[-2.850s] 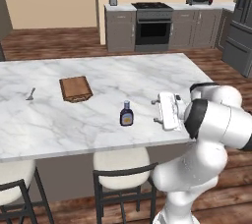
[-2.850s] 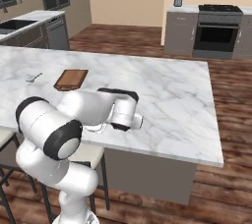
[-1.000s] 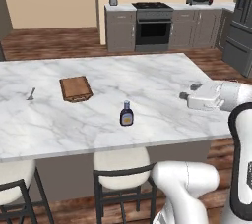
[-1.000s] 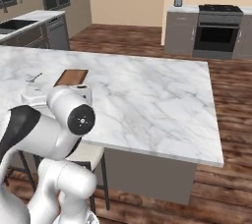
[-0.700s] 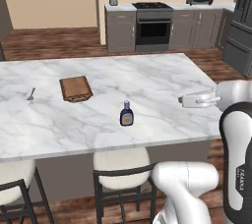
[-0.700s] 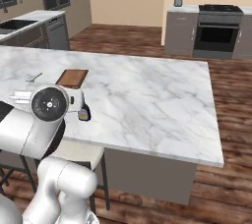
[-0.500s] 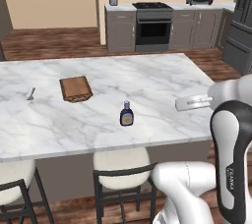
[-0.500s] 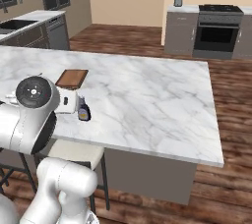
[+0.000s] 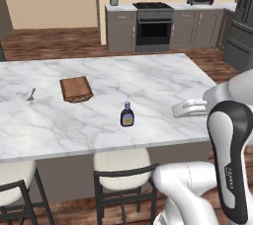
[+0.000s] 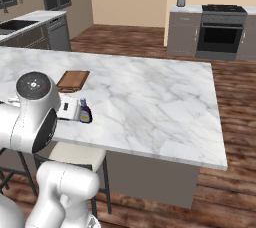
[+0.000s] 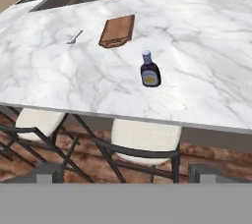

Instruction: Move the mustard and condiment bottle from the cabinet to the dining counter.

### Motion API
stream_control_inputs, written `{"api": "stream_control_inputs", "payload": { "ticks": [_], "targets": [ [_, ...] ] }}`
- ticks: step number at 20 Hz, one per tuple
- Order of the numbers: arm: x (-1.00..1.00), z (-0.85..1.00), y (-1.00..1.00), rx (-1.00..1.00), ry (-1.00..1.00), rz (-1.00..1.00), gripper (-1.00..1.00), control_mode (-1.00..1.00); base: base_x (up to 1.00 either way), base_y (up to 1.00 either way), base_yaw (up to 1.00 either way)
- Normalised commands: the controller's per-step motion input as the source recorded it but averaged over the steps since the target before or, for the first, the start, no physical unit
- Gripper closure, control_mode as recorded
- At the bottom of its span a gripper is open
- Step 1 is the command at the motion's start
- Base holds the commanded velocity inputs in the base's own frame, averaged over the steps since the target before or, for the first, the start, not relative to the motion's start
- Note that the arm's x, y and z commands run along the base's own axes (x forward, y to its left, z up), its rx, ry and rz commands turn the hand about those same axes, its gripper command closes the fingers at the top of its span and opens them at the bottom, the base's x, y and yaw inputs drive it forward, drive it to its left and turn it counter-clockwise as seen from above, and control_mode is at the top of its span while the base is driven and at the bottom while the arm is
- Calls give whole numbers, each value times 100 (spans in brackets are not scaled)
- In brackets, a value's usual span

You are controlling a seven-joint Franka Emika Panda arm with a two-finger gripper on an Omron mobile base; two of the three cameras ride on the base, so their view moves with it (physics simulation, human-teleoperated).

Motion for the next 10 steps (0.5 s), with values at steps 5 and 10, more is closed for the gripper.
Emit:
{"api": "stream_control_inputs", "payload": {
  "ticks": [5,10],
  "targets": [
    [-43,-34,-6,0,9,-5,-100,-100,0,0,0],
    [-14,-6,-3,0,1,-3,-100,100,-54,-32,-16]
  ]
}}
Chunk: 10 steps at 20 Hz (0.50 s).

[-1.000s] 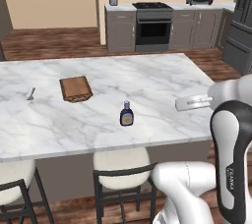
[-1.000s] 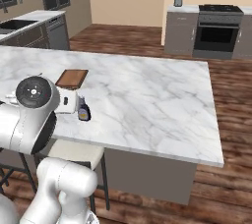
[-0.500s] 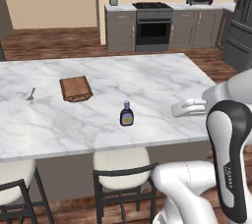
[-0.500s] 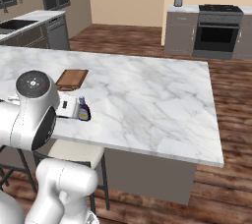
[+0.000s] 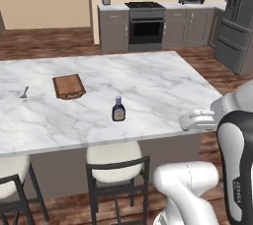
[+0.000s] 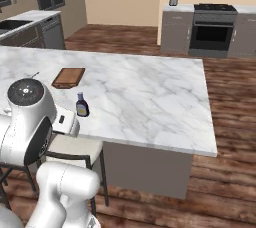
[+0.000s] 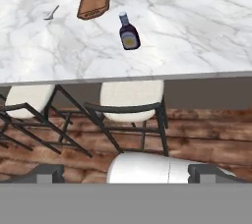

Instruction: Move the mustard and condiment bottle from the cabinet to the dining counter.

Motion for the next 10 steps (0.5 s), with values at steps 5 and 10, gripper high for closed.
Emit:
{"api": "stream_control_inputs", "payload": {
  "ticks": [5,10],
  "targets": [
    [0,0,0,0,0,0,-100,100,-43,-62,-23],
    [0,0,0,0,0,0,-100,100,-13,-79,-17]
  ]
}}
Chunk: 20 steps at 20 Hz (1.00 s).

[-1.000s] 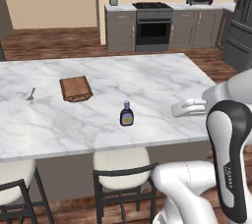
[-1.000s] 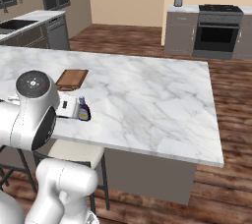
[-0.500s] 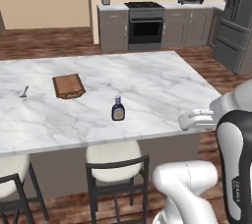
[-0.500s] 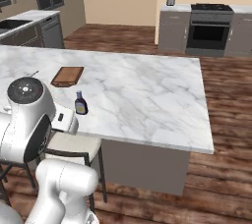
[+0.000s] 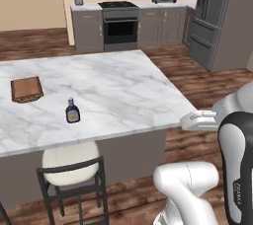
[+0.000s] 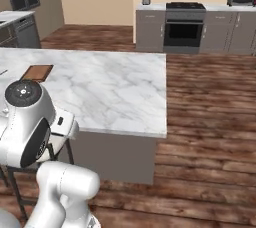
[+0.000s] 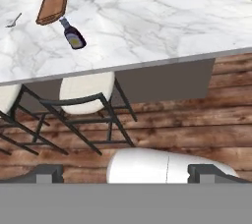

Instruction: Move the mustard and condiment bottle from the cabinet to the dining counter.

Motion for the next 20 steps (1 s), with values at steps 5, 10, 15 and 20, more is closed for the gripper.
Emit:
{"api": "stream_control_inputs", "payload": {
  "ticks": [5,10,15,20],
  "targets": [
    [0,0,0,0,0,0,-100,100,1,-85,-12],
    [0,0,0,0,0,0,-100,100,14,-79,-6],
    [0,0,0,0,0,0,-100,100,25,-74,-1],
    [0,0,0,0,0,0,-100,100,37,-68,0]
  ]
}}
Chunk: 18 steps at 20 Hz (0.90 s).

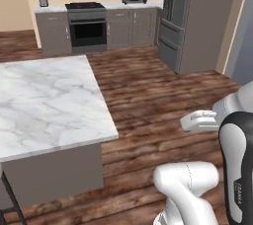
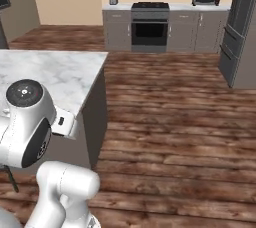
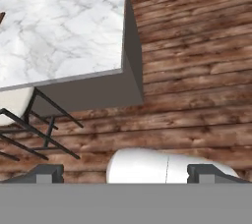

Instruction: Move the mustard and condiment bottle from the cabinet to the dining counter.

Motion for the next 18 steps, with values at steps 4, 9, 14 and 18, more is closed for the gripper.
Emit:
{"api": "stream_control_inputs", "payload": {
  "ticks": [4,9,14,18],
  "targets": [
    [0,0,0,0,0,0,-100,100,48,-61,0],
    [0,0,0,0,0,0,-100,100,59,-56,0],
    [0,0,0,0,0,0,-100,100,73,-50,0],
    [0,0,0,0,0,0,-100,100,78,-45,0]
  ]
}}
